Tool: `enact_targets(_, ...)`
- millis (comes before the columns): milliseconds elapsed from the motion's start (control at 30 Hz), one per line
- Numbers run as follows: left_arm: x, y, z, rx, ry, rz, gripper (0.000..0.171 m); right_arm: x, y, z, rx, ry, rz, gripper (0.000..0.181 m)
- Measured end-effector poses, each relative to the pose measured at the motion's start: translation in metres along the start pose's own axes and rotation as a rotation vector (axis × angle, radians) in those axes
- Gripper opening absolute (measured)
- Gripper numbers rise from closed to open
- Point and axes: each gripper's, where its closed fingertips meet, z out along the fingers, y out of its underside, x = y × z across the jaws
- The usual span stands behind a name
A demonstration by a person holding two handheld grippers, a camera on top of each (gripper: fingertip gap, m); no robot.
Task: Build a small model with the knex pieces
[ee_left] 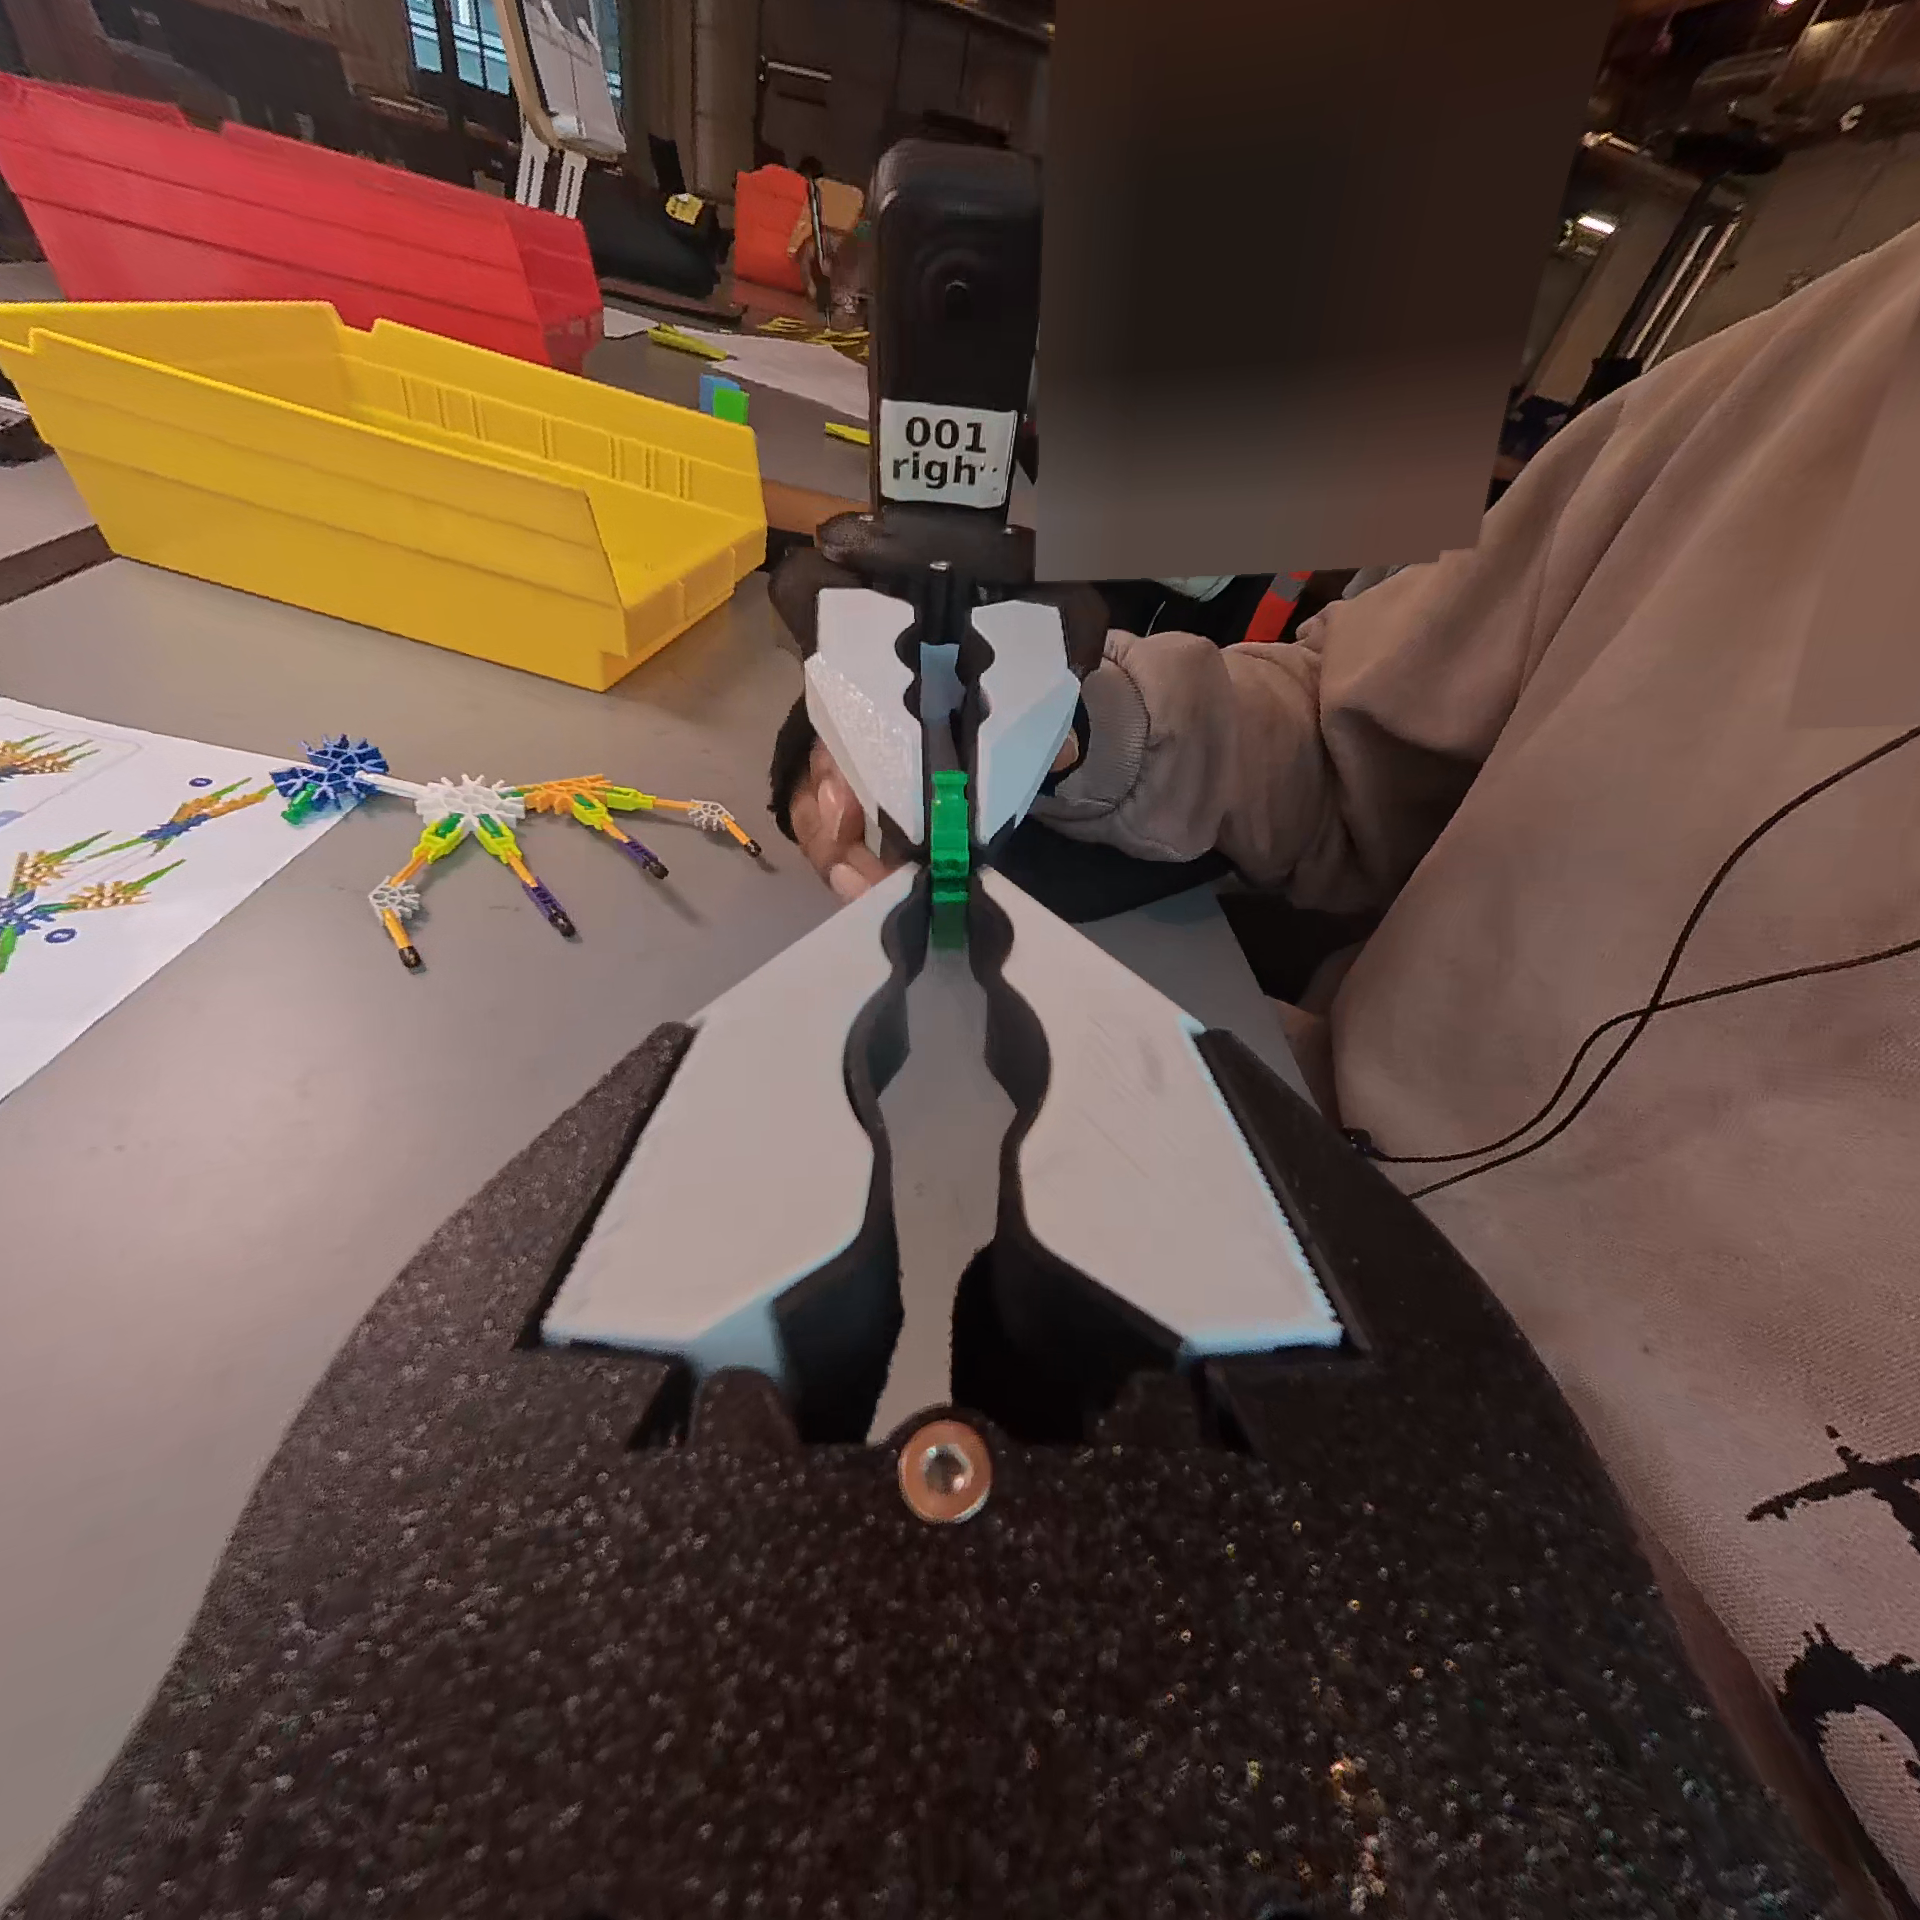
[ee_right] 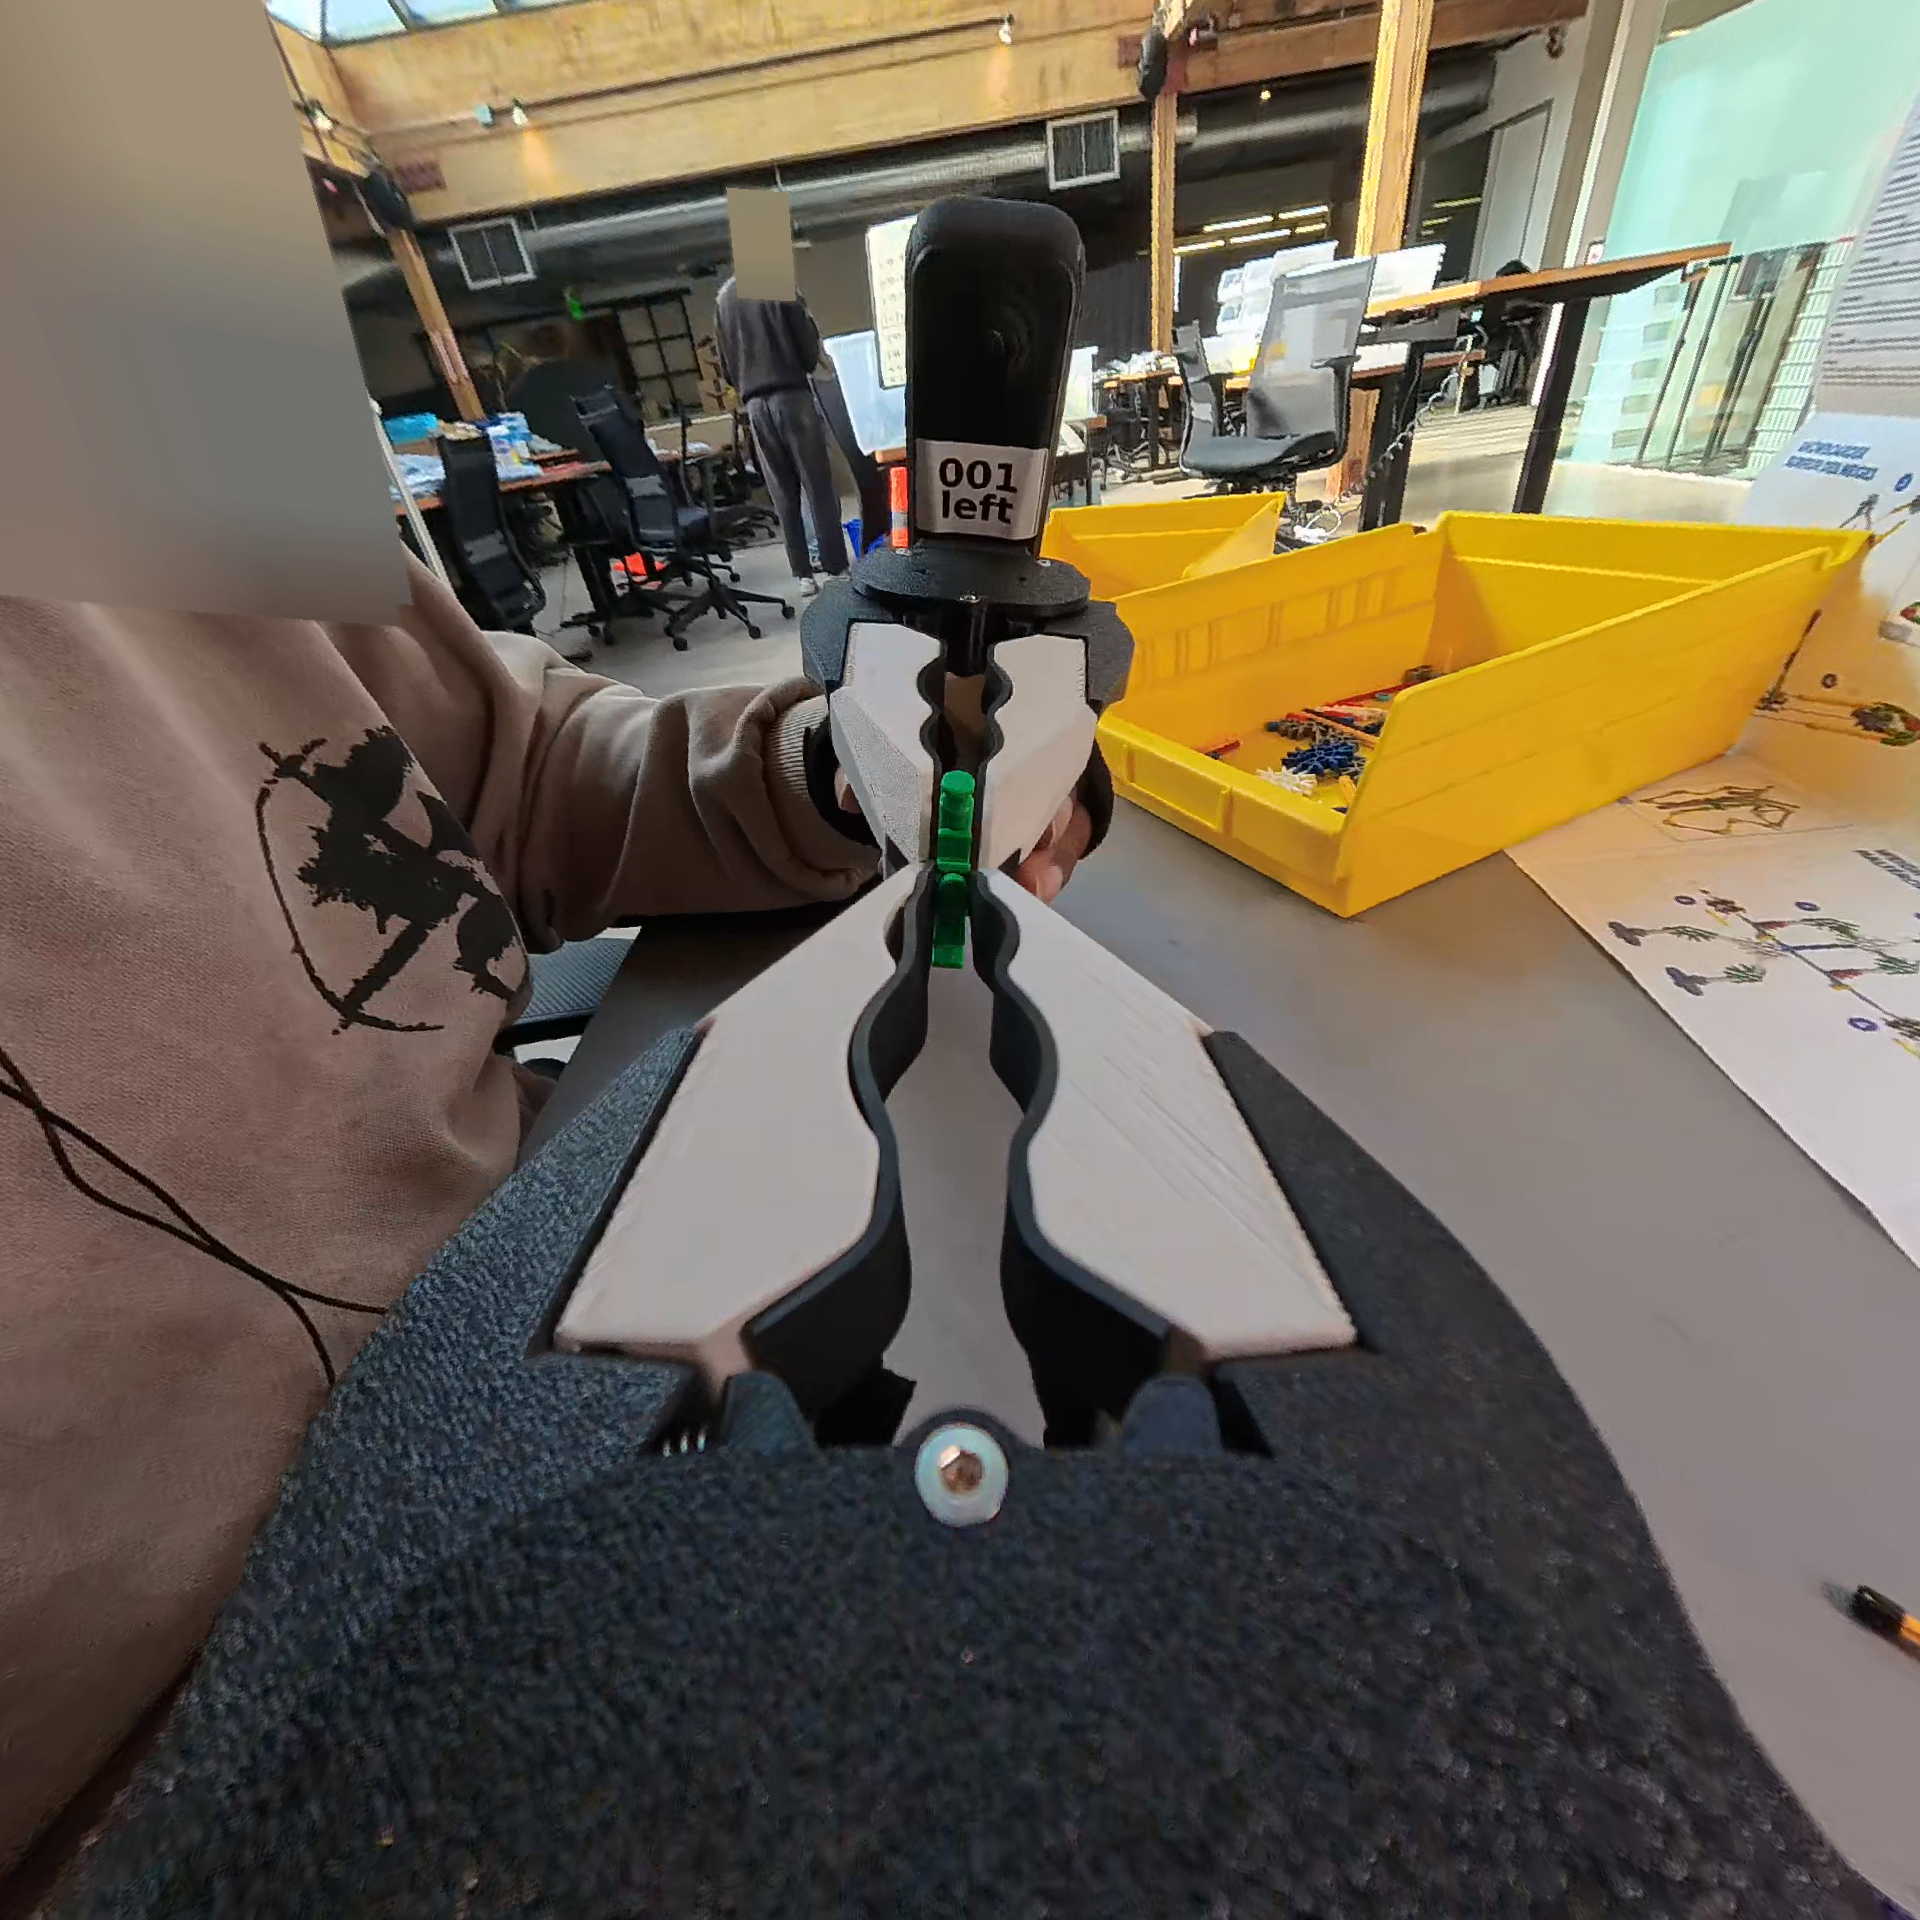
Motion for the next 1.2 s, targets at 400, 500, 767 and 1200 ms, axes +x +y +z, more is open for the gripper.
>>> enact_targets(400, -0.045, 0.02, 0.006, -0.109, -0.295, -0.044, 0.006, 0.042, 0.028, -0.006, -0.232, 0.296, -0.165, 0.004)
enact_targets(500, -0.062, 0.024, 0.007, -0.099, -0.434, -0.047, 0.006, 0.057, 0.033, -0.008, -0.278, 0.414, -0.229, 0.005)
enact_targets(767, -0.092, 0.021, 0.005, -0.021, -0.675, -0.101, 0.007, 0.084, 0.032, -0.011, -0.35, 0.707, -0.371, 0.006)
enact_targets(1200, -0.056, 0.021, 0.014, -0.063, -0.311, 0.05, 0.009, 0.048, 0.03, -0.013, -0.15, 0.163, 0.119, 0.005)
